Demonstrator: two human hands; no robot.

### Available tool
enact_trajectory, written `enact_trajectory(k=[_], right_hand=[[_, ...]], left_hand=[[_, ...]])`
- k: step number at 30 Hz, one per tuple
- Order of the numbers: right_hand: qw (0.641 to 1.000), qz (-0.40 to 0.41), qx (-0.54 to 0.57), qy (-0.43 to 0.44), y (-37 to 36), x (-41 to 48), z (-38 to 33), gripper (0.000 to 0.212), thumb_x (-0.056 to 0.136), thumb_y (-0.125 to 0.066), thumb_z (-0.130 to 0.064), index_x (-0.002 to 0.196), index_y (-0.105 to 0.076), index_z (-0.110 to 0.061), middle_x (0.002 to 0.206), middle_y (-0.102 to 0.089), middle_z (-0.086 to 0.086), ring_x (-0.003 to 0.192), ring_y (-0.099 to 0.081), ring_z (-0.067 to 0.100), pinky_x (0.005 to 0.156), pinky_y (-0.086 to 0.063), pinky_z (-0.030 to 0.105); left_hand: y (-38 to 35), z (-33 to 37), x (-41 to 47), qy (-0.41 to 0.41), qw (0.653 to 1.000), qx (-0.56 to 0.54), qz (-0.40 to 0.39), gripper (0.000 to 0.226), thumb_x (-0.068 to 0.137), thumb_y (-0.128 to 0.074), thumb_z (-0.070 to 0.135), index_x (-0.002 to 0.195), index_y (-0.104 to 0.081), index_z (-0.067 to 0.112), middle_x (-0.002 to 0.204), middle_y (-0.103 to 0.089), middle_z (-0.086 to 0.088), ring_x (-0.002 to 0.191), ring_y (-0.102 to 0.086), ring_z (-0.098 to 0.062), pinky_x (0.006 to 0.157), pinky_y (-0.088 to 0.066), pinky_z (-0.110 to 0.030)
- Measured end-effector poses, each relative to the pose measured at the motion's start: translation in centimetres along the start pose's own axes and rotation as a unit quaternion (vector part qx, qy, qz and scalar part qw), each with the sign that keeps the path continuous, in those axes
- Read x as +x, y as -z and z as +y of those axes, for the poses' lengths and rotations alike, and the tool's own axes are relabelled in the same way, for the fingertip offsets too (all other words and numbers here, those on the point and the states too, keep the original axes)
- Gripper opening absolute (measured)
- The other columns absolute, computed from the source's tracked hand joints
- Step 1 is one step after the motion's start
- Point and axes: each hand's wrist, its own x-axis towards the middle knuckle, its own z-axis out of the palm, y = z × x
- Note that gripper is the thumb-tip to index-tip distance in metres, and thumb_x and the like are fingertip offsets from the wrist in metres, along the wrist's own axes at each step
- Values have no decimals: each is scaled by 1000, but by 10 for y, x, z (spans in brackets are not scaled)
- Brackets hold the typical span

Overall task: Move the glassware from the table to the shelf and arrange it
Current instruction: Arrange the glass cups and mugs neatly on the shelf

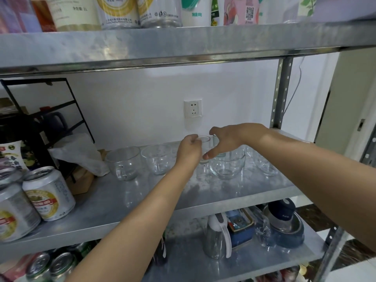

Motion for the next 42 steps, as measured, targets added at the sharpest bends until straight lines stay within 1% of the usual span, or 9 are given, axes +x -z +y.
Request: enact_trajectory(k=[7, 10, 13, 18, 24, 29, 33, 39, 42], right_hand=[[996, 56, 62, 9, 12, -12, -2, 93, 77, -64, -69, 150, -30, -22, 150, -42, 3, 134, -43, 26, 108, -37, 41], [979, 139, 150, -21, 21, -23, 5, 64, 88, -64, -50, 125, -59, 2, 123, -65, 18, 104, -66, 31, 96, -49, 40], [954, 166, 241, -71, 12, -45, 14, 51, 91, -62, -40, 99, -67, 10, 91, -74, 21, 78, -72, 35, 84, -58, 40], [862, 275, 406, -127, -51, -95, 7, 61, 88, -62, -52, 134, -52, -13, 123, -63, 7, 109, -61, 28, 89, -48, 36], [780, 251, 558, -126, -110, -101, -21, 81, 90, -64, -43, 153, -25, -11, 153, -39, 11, 137, -41, 28, 106, -36, 38], [760, 252, 589, -111, -116, -95, -31, 84, 92, -64, -35, 156, -16, -8, 159, -27, 10, 145, -29, 24, 98, -28, 25], [754, 247, 601, -98, -119, -91, -28, 86, 91, -65, -35, 156, -14, -11, 162, -22, 8, 148, -23, 24, 112, -26, 33], [752, 224, 612, -94, -115, -80, -21, 89, 87, -71, -36, 156, -19, -14, 160, -27, 7, 145, -30, 27, 112, -30, 38], [720, 199, 660, -79, -114, -75, -15, 81, 89, -70, -28, 154, -24, -12, 158, -32, 9, 141, -38, 31, 113, -35, 44]], left_hand=[[7, -6, -1, -63, 997, 53, -15, 35, 99, -44, 16, 131, -55, 12, 134, -57, -5, 123, -53, -21, 103, -42, -31], [8, -5, 3, -100, 991, 87, -31, 31, 96, -44, 6, 118, -63, 14, 122, -64, -2, 113, -59, -17, 86, -46, -19], [8, -3, 7, -130, 980, 144, -50, 39, 92, -40, -5, 117, -63, 12, 120, -66, -1, 112, -60, -15, 90, -44, -20], [8, -1, 8, -166, 949, 243, -114, 36, 96, -39, 4, 122, -62, 15, 123, -63, -1, 111, -58, -18, 89, -44, -24], [-3, 7, 12, -155, 914, 333, -170, 32, 102, -37, 29, 116, -61, 13, 111, -65, -5, 102, -58, -22, 83, -43, -31], [-7, 6, 7, -170, 902, 362, -160, 38, 103, -31, 28, 93, -57, 1, 98, -58, -12, 97, -54, -27, 74, -38, -32], [6, 6, -5, -157, 906, 368, -141, 39, 102, -32, 26, 91, -59, 0, 89, -62, -13, 85, -57, -29, 74, -45, -36], [29, 3, -33, -94, 927, 327, -159, 43, 101, -36, 28, 90, -62, -5, 82, -63, -17, 70, -53, -22, 65, -38, -31], [39, 0, -44, -65, 933, 306, -179, 36, 100, -43, 34, 92, -64, 5, 75, -62, 0, 64, -54, -15, 60, -39, -27]])
